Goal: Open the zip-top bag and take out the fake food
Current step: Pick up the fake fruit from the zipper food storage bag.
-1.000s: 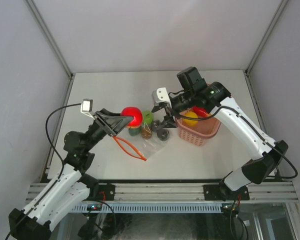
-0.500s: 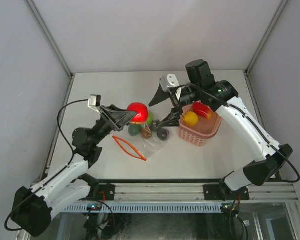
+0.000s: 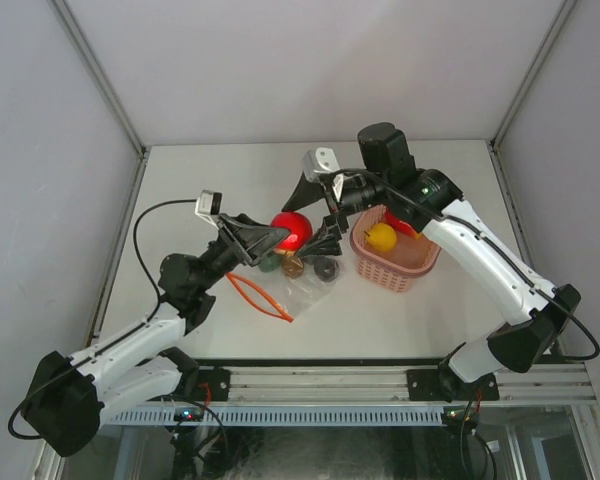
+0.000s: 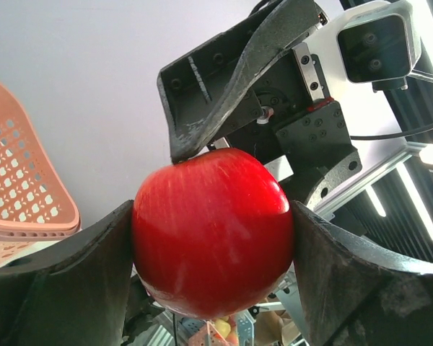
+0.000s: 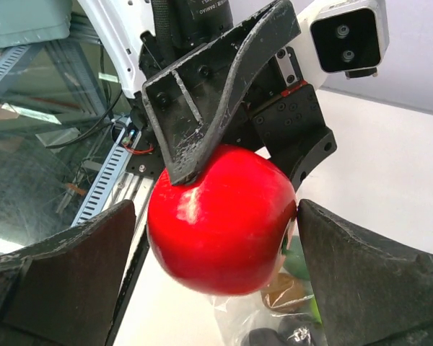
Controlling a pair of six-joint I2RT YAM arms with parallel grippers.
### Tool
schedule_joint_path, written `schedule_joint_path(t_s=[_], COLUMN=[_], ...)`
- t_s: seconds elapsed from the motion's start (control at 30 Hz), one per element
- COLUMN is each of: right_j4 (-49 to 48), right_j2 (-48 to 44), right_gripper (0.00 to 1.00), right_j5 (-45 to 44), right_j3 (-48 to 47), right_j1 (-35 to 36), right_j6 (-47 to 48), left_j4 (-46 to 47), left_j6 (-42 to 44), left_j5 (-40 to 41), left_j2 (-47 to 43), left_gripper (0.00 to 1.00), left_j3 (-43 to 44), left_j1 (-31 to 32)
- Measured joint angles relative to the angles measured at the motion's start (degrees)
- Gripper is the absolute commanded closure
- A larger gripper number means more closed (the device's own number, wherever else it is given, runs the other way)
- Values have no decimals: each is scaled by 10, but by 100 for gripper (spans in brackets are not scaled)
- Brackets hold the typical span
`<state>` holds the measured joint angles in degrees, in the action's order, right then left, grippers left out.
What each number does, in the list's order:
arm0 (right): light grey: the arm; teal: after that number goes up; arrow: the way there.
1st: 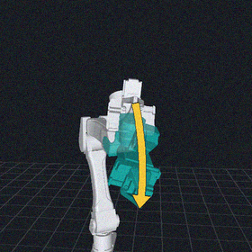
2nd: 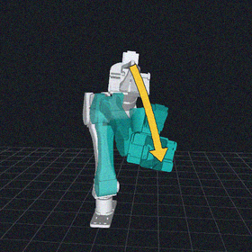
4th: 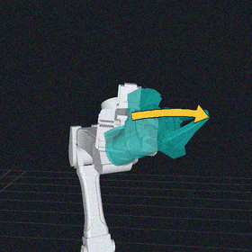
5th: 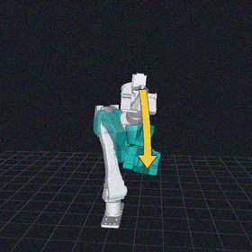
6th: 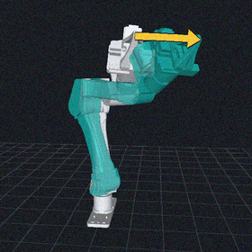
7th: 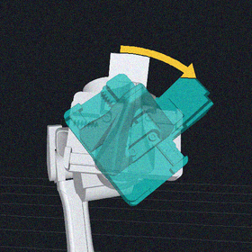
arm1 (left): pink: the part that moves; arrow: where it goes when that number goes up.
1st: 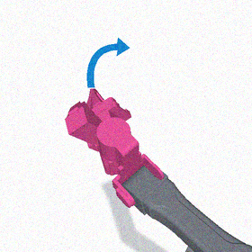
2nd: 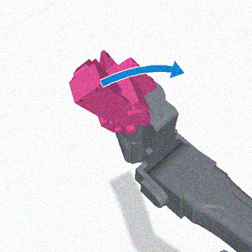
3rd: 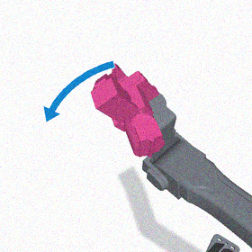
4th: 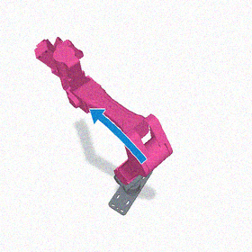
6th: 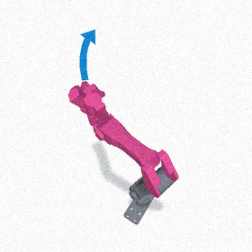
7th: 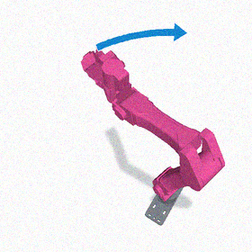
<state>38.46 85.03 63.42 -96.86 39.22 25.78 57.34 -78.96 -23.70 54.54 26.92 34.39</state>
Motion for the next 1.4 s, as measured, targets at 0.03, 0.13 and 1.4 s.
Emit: schedule_joint_path(t_s=[0.03,0.13,1.4], right_j4=[-4,-14,-12], right_j2=[0,0,-35], right_gripper=[8,8,79], right_j5=[-4,-15,47], right_j3=[4,15,79], right_j1=[3,12,-43], right_j6=[-2,-8,-5], left_j4=[0,0,-96], left_j6=[0,0,53], left_j5=[0,3,62], left_j2=[1,2,-137], left_gripper=[89,89,0], left_j3=[0,0,-69], left_j1=[2,8,12])
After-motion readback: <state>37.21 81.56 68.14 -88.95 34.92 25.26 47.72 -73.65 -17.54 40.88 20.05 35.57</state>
